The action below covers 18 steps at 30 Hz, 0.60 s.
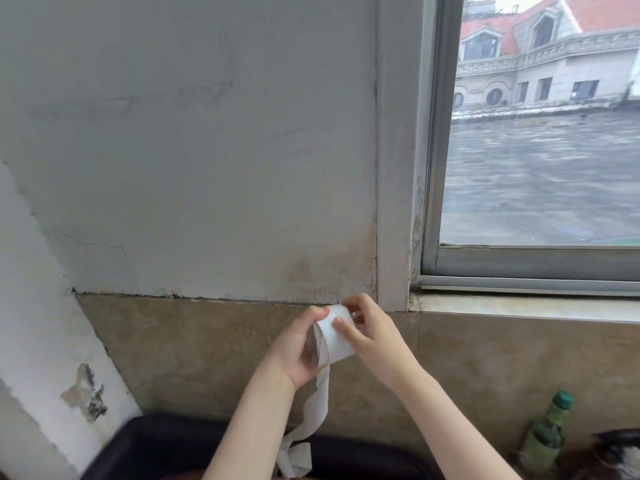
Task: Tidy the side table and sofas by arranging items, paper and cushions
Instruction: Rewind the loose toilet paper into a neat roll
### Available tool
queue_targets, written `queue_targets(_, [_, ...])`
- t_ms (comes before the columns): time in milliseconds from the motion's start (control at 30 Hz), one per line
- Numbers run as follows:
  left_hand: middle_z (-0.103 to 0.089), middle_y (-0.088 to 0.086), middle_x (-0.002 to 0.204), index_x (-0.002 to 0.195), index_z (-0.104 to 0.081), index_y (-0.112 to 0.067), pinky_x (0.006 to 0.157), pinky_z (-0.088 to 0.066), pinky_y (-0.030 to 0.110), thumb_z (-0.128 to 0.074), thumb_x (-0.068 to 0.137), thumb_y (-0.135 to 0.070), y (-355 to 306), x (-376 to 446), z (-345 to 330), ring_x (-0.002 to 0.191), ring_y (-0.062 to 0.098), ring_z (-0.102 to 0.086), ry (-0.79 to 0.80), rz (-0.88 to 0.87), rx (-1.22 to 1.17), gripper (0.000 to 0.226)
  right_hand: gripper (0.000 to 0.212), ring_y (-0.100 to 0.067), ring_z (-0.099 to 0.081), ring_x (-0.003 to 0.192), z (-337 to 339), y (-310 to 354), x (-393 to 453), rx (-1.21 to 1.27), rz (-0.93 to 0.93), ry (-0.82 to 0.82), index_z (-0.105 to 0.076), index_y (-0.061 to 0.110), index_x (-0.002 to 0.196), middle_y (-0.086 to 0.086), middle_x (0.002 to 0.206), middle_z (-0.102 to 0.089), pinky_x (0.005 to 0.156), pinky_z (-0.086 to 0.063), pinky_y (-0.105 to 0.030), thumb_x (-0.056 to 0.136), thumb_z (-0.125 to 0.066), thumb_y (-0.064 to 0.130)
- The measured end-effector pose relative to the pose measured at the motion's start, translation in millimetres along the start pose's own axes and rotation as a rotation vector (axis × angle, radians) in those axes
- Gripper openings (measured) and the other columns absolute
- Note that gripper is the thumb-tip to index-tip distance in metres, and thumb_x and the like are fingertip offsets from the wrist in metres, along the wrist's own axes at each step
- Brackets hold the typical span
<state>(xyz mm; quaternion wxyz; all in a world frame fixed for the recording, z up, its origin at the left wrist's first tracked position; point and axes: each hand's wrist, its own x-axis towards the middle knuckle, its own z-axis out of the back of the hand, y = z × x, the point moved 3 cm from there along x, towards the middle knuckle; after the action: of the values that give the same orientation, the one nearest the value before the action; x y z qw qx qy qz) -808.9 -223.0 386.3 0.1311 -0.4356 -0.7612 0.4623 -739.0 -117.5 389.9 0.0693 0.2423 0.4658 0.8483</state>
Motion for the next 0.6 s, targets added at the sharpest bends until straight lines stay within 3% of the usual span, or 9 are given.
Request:
queue_targets(67, [-0.069,0.018,0.087,0.100,-0.066,0.001,0.066,-0.055,0.035,-0.059,0.072,-0.021,-1.2,-0.3,-0.7,0.076,0.028,-0.067,-0.060,-0.011,-0.066,0.036,0.048,0.007,-0.046,0.109,0.9,-2.4,0.7,-0.077,0.141,0.019,-0.048,0.027,0.119,0.018,0.121,-0.045,0.088,-0.037,-0.014,0.079,-0.071,0.037])
queue_targets(167, [-0.069,0.017,0.081,0.096,-0.066,-0.004,0.069,-0.053,0.039,-0.062,0.075,-0.029,-2.4,-1.3,0.6,0.078,0.030,-0.065,-0.143,-0.038,-0.137,0.033,0.078,0.016,-0.019,0.124,-4.6,-0.2,-0.6,-0.316,0.292,0.124,-0.041,0.032,0.134,0.036,0.131,-0.022,0.102,-0.016,-0.017,0.066,-0.080,0.033])
queue_targets(300, [-0.069,0.018,0.084,0.100,-0.066,-0.003,0.073,-0.050,0.041,-0.055,0.090,-0.039,1.3,-2.0,-1.8,0.084,0.032,-0.063,-0.165,0.005,-0.194,0.039,0.066,0.016,-0.024,0.122,-3.8,-1.7,2.1,-0.326,0.366,0.002,-0.050,0.026,0.129,0.030,0.126,-0.034,0.100,-0.021,-0.025,0.069,-0.077,0.019])
queue_targets(433, [-0.070,0.019,0.091,0.106,-0.064,0.000,0.080,-0.048,0.043,-0.039,0.099,-0.037,-2.2,-0.7,2.9,0.089,0.033,-0.063,-0.131,0.065,-0.178,0.045,0.059,0.008,-0.038,0.122,-0.9,-5.1,1.6,-0.254,0.336,0.145,-0.055,0.025,0.123,0.024,0.125,-0.047,0.103,-0.032,-0.028,0.068,-0.077,0.030])
queue_targets(533, [-0.069,0.015,0.105,0.114,-0.060,0.001,0.090,-0.046,0.046,-0.035,0.100,-0.030,-5.8,2.2,8.9,0.097,0.032,-0.062,-0.098,0.052,-0.149,0.042,0.039,-0.011,-0.059,0.092,-0.3,1.2,-2.6,-0.054,0.216,0.311,-0.064,0.023,0.104,0.006,0.099,-0.064,0.081,-0.051,-0.038,0.067,-0.075,0.024])
queue_targets(600, [-0.068,0.014,0.111,0.115,-0.060,0.001,0.092,-0.046,0.046,-0.034,0.099,-0.026,-6.2,0.6,8.8,0.101,0.031,-0.062,-0.058,0.055,-0.091,0.040,0.024,-0.017,-0.058,0.074,-0.4,3.0,-3.5,0.062,0.099,0.394,-0.065,0.030,0.091,0.004,0.084,-0.062,0.067,-0.051,-0.037,0.068,-0.069,0.029])
